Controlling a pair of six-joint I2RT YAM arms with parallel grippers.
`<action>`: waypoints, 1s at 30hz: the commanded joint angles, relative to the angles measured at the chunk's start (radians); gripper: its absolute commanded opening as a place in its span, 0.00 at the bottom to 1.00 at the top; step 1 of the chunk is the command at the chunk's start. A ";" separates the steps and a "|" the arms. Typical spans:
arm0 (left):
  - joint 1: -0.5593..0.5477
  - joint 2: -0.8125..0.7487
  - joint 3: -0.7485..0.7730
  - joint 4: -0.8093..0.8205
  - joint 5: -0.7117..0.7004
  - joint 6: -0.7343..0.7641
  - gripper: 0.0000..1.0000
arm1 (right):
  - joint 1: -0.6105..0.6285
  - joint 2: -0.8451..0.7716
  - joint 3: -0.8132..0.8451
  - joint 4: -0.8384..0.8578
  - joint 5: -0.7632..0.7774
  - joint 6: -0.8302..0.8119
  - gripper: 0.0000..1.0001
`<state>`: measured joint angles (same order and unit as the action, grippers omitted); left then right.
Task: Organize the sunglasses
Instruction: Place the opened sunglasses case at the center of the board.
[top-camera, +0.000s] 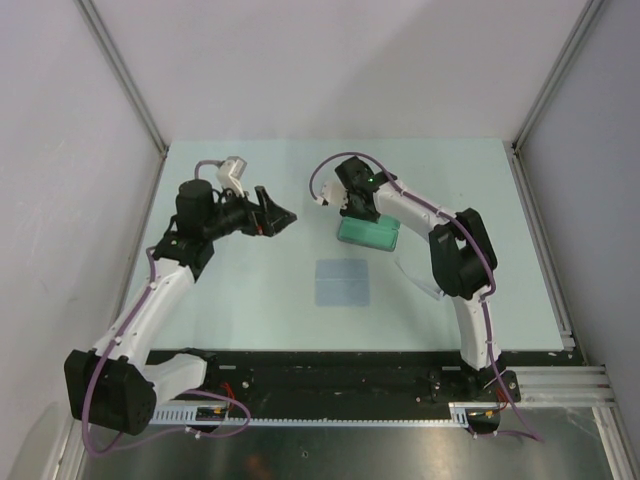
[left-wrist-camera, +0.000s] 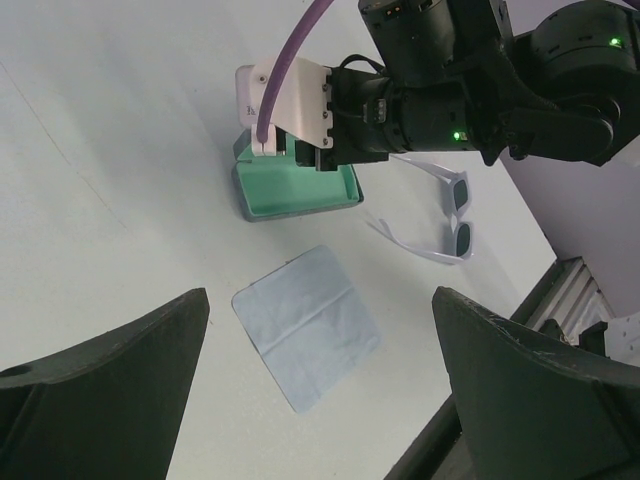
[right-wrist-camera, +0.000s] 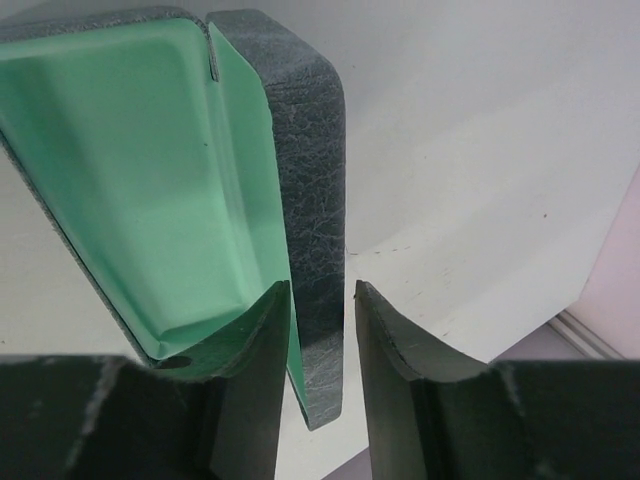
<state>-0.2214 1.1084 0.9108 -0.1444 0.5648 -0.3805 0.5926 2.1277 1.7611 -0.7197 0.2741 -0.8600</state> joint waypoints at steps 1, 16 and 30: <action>0.008 -0.039 -0.010 0.014 0.030 0.023 1.00 | 0.001 -0.068 0.012 0.020 -0.004 0.030 0.41; 0.016 -0.074 -0.029 0.014 0.020 0.015 1.00 | 0.006 -0.166 0.035 -0.035 -0.035 0.097 0.62; 0.020 0.003 -0.082 -0.009 -0.010 -0.070 0.99 | 0.030 -0.503 -0.145 0.092 -0.125 0.742 0.60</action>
<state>-0.2070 1.0576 0.8364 -0.1459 0.5541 -0.4030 0.6044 1.7367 1.7210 -0.7242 0.1326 -0.4480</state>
